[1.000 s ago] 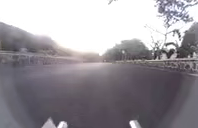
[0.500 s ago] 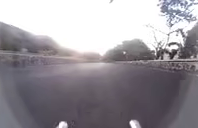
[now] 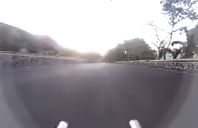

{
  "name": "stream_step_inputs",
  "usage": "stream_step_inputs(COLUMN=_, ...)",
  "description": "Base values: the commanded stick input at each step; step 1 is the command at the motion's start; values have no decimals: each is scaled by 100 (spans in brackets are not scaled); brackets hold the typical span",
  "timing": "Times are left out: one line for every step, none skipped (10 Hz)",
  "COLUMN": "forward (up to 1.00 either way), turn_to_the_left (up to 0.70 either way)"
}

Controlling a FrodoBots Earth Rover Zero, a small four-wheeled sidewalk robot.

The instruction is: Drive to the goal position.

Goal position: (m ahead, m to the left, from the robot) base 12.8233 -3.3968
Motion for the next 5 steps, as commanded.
stream_step_inputs(forward=70, turn_to_the_left=0)
stream_step_inputs(forward=70, turn_to_the_left=0)
stream_step_inputs(forward=70, turn_to_the_left=0)
stream_step_inputs(forward=70, turn_to_the_left=0)
stream_step_inputs(forward=70, turn_to_the_left=0)
